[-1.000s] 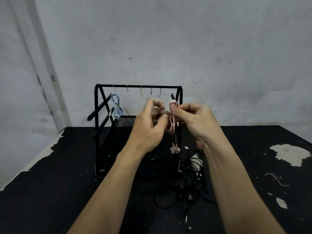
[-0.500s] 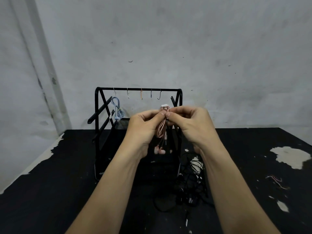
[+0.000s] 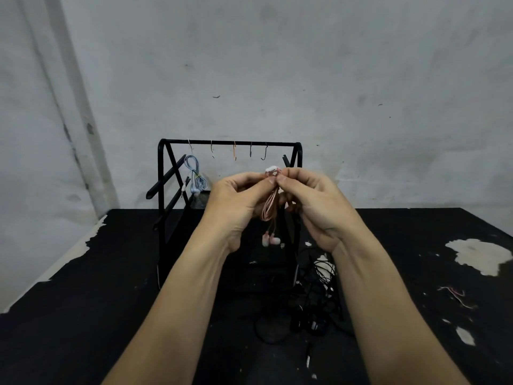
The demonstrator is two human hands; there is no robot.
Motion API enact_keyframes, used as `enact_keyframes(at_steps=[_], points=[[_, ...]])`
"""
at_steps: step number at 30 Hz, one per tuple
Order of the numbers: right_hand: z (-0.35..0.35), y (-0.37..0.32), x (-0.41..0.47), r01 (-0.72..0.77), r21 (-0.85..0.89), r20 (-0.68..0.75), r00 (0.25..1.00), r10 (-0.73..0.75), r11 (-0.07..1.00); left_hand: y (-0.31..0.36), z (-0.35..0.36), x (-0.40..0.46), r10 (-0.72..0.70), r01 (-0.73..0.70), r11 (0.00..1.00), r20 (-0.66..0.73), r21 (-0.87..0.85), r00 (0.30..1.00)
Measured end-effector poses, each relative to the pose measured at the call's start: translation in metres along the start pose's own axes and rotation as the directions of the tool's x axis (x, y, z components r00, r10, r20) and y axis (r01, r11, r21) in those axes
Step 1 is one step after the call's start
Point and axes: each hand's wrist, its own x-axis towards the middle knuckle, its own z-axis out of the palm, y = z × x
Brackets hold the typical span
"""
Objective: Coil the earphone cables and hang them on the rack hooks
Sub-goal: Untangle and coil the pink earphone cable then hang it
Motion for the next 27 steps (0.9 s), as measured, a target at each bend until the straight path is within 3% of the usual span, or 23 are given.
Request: enact_keyframes(at_steps=[4, 12, 18, 22, 27], points=[[0.001, -0.001, -0.002, -0.055, 0.098, 0.109, 0.993, 0.044, 0.994, 0.000, 0.005, 0.000, -0.093, 0.106, 0.986, 0.097, -0.129, 0.991], [-0.010, -0.002, -0.003, -0.080, 0.092, 0.213, 0.975, 0.059, 0.993, -0.002, 0.002, 0.003, -0.162, 0.243, 0.925, 0.273, -0.294, 0.948], [-0.015, -0.006, -0.006, -0.116, 0.025, 0.196, 0.975, 0.109, 0.993, -0.004, 0.003, 0.003, -0.199, 0.264, 0.925, 0.242, -0.273, 0.950], [-0.009, -0.006, -0.006, -0.151, -0.021, 0.084, 0.985, 0.153, 0.988, -0.006, 0.009, 0.001, -0.205, 0.230, 0.952, 0.138, -0.203, 0.969], [0.004, -0.004, -0.006, -0.010, -0.095, 0.018, 1.000, 0.012, 0.995, -0.009, 0.014, 0.000, -0.156, 0.165, 0.972, 0.068, -0.167, 0.985]])
